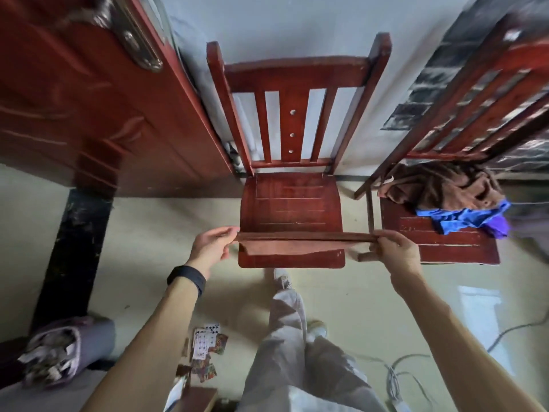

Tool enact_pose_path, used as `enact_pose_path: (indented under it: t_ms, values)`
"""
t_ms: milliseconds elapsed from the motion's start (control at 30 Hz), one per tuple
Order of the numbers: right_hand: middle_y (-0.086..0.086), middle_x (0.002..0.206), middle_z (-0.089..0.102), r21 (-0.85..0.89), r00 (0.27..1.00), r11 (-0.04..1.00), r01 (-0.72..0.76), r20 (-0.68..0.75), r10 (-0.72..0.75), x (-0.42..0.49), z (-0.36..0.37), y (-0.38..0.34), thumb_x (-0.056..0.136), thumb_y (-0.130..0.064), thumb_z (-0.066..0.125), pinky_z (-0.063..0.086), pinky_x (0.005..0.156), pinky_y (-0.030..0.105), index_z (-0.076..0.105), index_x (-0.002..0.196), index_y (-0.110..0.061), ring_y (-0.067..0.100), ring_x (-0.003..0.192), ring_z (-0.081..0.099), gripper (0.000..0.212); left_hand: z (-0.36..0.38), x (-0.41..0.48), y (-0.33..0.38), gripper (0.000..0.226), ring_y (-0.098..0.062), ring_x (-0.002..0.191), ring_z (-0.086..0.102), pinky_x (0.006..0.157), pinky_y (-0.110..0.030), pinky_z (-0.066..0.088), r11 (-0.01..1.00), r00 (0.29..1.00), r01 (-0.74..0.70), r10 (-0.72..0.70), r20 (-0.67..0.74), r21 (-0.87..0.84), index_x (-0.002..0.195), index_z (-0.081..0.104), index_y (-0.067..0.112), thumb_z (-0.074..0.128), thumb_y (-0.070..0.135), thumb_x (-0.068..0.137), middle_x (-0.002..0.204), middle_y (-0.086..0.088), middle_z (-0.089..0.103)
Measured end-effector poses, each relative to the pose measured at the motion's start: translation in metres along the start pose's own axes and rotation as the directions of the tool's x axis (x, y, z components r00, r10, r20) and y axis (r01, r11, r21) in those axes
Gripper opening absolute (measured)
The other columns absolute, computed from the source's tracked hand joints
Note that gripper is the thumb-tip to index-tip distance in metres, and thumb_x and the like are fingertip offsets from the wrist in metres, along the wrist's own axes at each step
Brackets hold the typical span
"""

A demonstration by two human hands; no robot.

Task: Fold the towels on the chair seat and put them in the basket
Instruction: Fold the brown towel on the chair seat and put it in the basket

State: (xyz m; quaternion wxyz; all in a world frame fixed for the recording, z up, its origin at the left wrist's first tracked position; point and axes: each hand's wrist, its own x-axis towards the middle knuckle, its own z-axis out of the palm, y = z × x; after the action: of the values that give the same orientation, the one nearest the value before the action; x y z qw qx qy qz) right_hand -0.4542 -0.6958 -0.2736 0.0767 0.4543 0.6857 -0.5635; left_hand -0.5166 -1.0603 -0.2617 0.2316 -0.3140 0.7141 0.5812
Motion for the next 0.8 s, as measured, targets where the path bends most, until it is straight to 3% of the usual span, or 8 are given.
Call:
enact_pose_path:
  t_ms: [67, 133, 267, 400, 467, 633, 700, 800]
  values:
    - [0.008, 0.081, 0.074, -0.022, 0.996, 0.999, 0.048, 0.082, -0.046, -0.012, -0.017, -0.015, 0.077, -0.009, 0.058, 0.058, 0.083, 0.057, 0.076, 0.093, -0.018, 0.045, 0.085, 0.072, 0.026, -0.015, -0.016, 0.022, 0.027, -0.013, 0.057, 0.046, 0.057, -0.024, 0.041, 0.997, 0.994, -0.019, 0.011, 0.108, 0.073, 0.108, 0.074, 0.010, 0.076, 0.021, 0.084, 0.081, -0.005, 0.066]
    - [-0.003, 0.089, 0.076, -0.252, 0.971, 0.943, 0.217, 0.156, -0.181, -0.022, -0.029, -0.028, 0.067, -0.022, 0.066, 0.060, 0.081, 0.045, 0.075, 0.099, -0.028, 0.027, 0.078, 0.075, 0.034, -0.026, -0.028, 0.041, 0.026, -0.012, 0.068, 0.055, 0.064, -0.019, 0.043, 0.964, 0.978, -0.131, 0.087, 0.189, 0.232, 0.104, 0.076, 0.014, 0.080, 0.019, 0.079, 0.087, -0.002, 0.070]
    - [-0.006, 0.089, 0.061, -0.622, 0.729, 0.454, 0.637, 0.297, -0.617, -0.038, -0.047, -0.038, 0.082, -0.018, 0.076, 0.057, 0.071, 0.035, 0.078, 0.096, -0.022, 0.020, 0.074, 0.067, 0.015, -0.031, -0.039, 0.068, 0.011, -0.011, 0.085, 0.066, 0.073, -0.024, 0.051, 0.594, 0.905, -0.407, 0.364, 0.219, 0.694, 0.089, 0.077, 0.028, 0.079, 0.029, 0.079, 0.087, 0.011, 0.073]
    - [0.005, 0.109, 0.057, -0.681, 0.550, 0.151, 0.716, 0.418, -0.723, -0.032, -0.057, -0.041, 0.083, -0.019, 0.079, 0.058, 0.072, 0.035, 0.075, 0.100, -0.018, 0.027, 0.090, 0.061, 0.017, -0.030, -0.042, 0.077, 0.008, -0.019, 0.091, 0.057, 0.077, -0.029, 0.046, 0.343, 0.755, -0.490, 0.627, 0.193, 0.801, 0.085, 0.078, 0.022, 0.078, 0.029, 0.081, 0.100, 0.002, 0.063]
    - [0.004, 0.104, 0.062, -0.668, 0.498, 0.088, 0.739, 0.453, -0.740, -0.031, -0.060, -0.043, 0.082, -0.016, 0.080, 0.059, 0.069, 0.035, 0.073, 0.104, -0.015, 0.027, 0.088, 0.062, 0.023, -0.031, -0.043, 0.075, 0.007, -0.020, 0.093, 0.057, 0.075, -0.033, 0.051, 0.178, 0.681, -0.501, 0.685, 0.259, 0.847, 0.084, 0.077, 0.022, 0.076, 0.028, 0.083, 0.105, 0.007, 0.062]
    - [0.000, 0.078, 0.066, -0.653, 0.442, 0.021, 0.757, 0.489, -0.752, -0.025, -0.060, -0.054, 0.078, -0.013, 0.083, 0.053, 0.055, 0.031, 0.076, 0.096, -0.013, 0.024, 0.068, 0.063, 0.019, -0.037, -0.028, 0.067, 0.015, -0.024, 0.064, 0.060, 0.051, -0.030, 0.047, -0.226, 0.533, -0.505, 0.678, 0.507, 0.833, 0.080, 0.078, 0.021, 0.087, 0.018, 0.069, 0.073, 0.002, 0.070]
    - [0.001, 0.074, 0.066, -0.661, 0.436, 0.011, 0.751, 0.483, -0.760, -0.016, -0.052, -0.065, 0.076, -0.011, 0.085, 0.052, 0.051, 0.031, 0.077, 0.091, -0.012, 0.026, 0.065, 0.063, 0.018, -0.037, -0.016, 0.069, 0.021, -0.025, 0.062, 0.060, 0.051, -0.029, 0.044, -0.324, 0.479, -0.502, 0.668, 0.570, 0.802, 0.078, 0.077, 0.020, 0.090, 0.012, 0.062, 0.068, 0.001, 0.069]
    - [0.004, 0.070, 0.064, -0.688, 0.442, -0.033, 0.725, 0.501, -0.744, 0.005, -0.034, -0.087, 0.073, -0.009, 0.084, 0.049, 0.047, 0.033, 0.075, 0.085, -0.011, 0.029, 0.062, 0.061, 0.015, -0.031, 0.009, 0.085, 0.019, -0.025, 0.062, 0.059, 0.052, -0.030, 0.043, -0.346, 0.504, -0.467, 0.652, 0.566, 0.814, 0.074, 0.073, 0.019, 0.088, 0.014, 0.064, 0.065, 0.001, 0.065]
